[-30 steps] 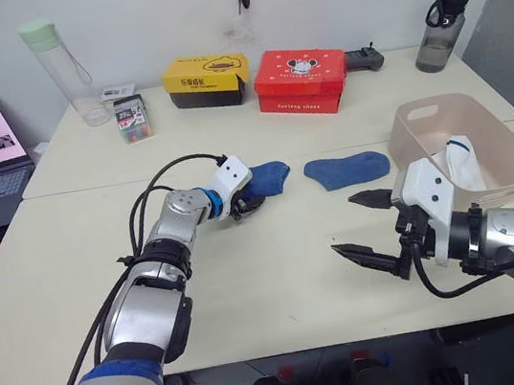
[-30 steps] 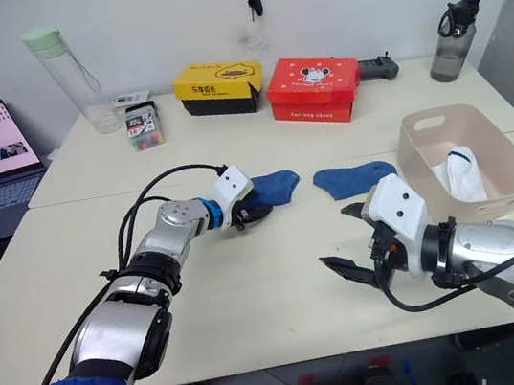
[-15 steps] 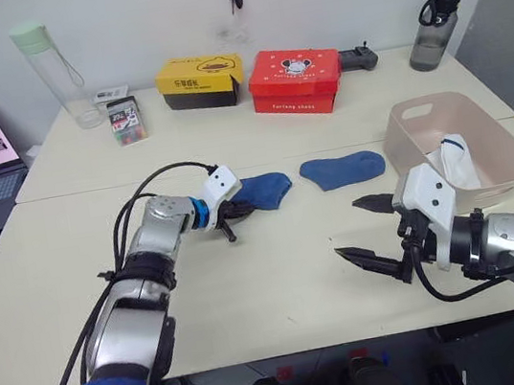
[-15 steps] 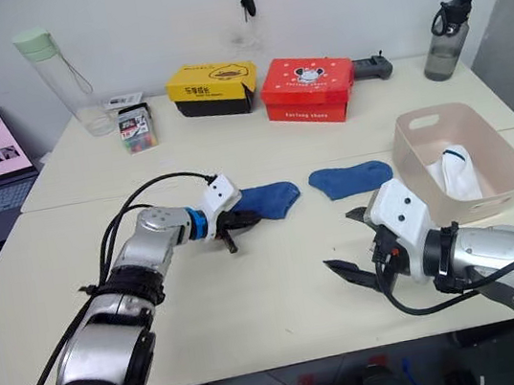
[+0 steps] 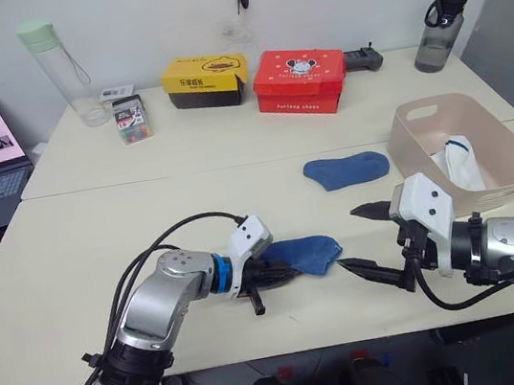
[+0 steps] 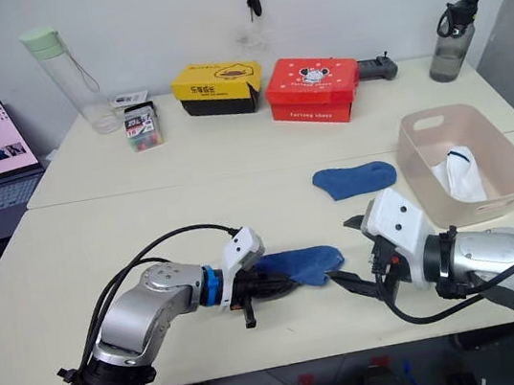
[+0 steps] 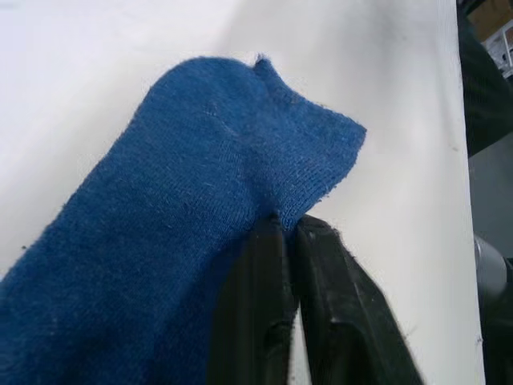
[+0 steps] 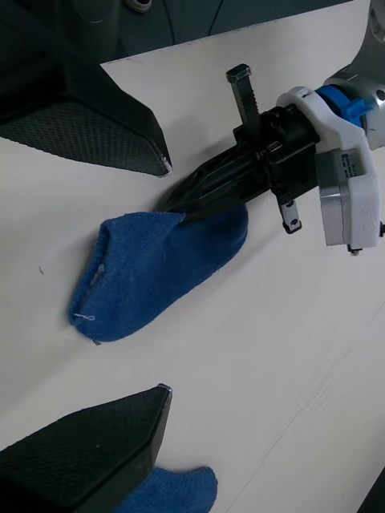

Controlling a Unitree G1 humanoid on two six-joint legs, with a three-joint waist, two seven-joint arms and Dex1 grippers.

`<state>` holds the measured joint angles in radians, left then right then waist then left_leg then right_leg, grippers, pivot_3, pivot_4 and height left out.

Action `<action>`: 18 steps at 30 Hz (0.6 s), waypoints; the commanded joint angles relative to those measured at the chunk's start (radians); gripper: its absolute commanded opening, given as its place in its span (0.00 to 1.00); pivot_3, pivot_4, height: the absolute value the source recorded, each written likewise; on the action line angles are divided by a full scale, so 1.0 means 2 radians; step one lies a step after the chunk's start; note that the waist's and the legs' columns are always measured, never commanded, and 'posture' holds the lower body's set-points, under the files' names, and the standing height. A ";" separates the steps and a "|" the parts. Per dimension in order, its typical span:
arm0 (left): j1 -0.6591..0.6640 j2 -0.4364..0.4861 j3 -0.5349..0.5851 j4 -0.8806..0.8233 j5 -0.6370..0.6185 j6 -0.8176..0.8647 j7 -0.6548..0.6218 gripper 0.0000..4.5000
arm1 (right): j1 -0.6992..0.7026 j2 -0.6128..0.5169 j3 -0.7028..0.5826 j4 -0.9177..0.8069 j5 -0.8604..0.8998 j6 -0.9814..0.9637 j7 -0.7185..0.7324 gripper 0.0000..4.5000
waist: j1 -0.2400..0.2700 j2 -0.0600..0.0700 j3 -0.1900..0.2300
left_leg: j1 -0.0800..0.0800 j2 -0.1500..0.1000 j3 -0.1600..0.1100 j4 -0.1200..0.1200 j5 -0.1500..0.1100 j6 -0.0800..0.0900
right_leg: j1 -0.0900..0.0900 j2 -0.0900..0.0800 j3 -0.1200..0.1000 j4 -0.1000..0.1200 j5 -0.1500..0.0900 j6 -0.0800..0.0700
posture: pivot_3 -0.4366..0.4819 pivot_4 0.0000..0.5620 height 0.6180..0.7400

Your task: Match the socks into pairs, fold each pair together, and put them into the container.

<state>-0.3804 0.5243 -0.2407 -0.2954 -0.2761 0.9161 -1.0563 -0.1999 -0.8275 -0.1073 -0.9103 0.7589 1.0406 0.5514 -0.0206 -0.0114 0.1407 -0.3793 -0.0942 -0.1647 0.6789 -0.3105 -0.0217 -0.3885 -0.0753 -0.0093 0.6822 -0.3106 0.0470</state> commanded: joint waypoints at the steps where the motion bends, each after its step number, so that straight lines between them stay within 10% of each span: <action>1: -0.005 0.011 0.002 -0.024 -0.022 -0.007 -0.001 0.35 | 0.000 -0.012 0.008 -0.007 -0.012 -0.023 0.007 1.00 | 0.000 0.000 0.000 | 0.000 0.000 0.000 0.000 0.000 0.000 | 0.000 0.000 0.000 0.000 0.000 0.000 | 0.48 0.27 0.88; 6: -0.008 0.049 0.052 -0.017 -0.054 -0.086 -0.046 0.71 | 0.011 -0.032 0.031 -0.008 -0.040 -0.048 0.022 1.00 | 0.002 0.000 0.000 | 0.000 0.000 0.000 0.000 0.000 0.000 | 0.000 0.000 0.000 0.000 0.000 0.000 | 0.48 0.27 0.88; 10: 0.006 0.110 0.066 0.046 -0.016 -0.309 -0.140 0.97 | 0.030 -0.063 0.079 0.002 -0.102 -0.103 0.049 1.00 | 0.002 0.000 0.000 | 0.000 0.000 0.000 0.000 0.000 0.000 | 0.000 0.000 0.000 -0.001 0.000 0.000 | 0.48 0.27 0.88; 18: -0.010 0.113 0.046 0.208 0.048 -0.558 -0.172 0.97 | 0.016 -0.070 0.227 0.099 -0.303 -0.290 0.092 1.00 | 0.006 0.000 0.000 | 0.000 0.000 0.000 0.000 0.000 0.000 | 0.000 0.000 0.000 -0.001 0.000 0.000 | 0.48 0.27 0.88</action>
<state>-0.3839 0.7552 -0.1449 0.1021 -0.2000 -0.1078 -1.3896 -0.1485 -0.9803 0.3350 -0.7185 0.1978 0.5227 0.7225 -0.0087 -0.0106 0.1410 -0.3793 -0.0944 -0.1641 0.6785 -0.3105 -0.0218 -0.3891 -0.0756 -0.0097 0.6808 -0.3107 0.0468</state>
